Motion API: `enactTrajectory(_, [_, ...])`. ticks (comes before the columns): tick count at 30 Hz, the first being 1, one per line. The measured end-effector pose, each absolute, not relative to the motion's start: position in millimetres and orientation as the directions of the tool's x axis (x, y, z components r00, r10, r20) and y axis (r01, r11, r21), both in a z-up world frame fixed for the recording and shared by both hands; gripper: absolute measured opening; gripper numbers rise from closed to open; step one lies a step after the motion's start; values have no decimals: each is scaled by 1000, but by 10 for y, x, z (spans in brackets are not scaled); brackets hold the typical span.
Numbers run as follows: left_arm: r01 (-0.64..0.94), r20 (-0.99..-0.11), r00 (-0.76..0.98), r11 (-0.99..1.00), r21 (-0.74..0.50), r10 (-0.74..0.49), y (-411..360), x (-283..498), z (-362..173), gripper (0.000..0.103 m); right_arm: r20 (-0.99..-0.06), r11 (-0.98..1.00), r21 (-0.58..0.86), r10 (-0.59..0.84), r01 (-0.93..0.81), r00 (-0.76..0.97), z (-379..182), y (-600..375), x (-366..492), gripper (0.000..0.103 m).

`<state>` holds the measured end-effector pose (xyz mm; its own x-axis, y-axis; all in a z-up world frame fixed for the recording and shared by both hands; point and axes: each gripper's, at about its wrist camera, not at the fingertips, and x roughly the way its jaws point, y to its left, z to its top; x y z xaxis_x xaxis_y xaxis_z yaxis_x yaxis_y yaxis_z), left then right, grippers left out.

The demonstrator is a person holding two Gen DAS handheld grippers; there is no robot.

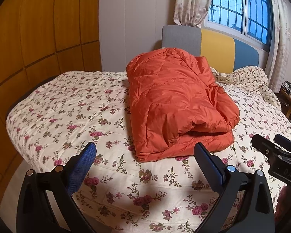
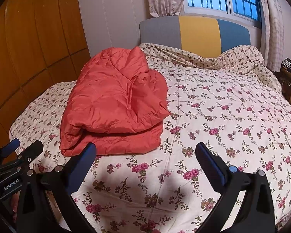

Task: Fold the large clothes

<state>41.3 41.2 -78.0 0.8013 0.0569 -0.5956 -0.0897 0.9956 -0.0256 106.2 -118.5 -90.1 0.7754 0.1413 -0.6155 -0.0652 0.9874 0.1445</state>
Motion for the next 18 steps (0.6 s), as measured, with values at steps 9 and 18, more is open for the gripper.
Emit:
enactTrajectory(9, [-96,-629,776,994,-48,44,407,485,-874,100,-638,985,162,145,-53,756,-1008,-1203,1147,101])
enactTrajectory(18, [-108,-657,751,994,-21,67,390,620,-958,100,-662,983,182,143,-27,736,-1126,-1265,1277,101])
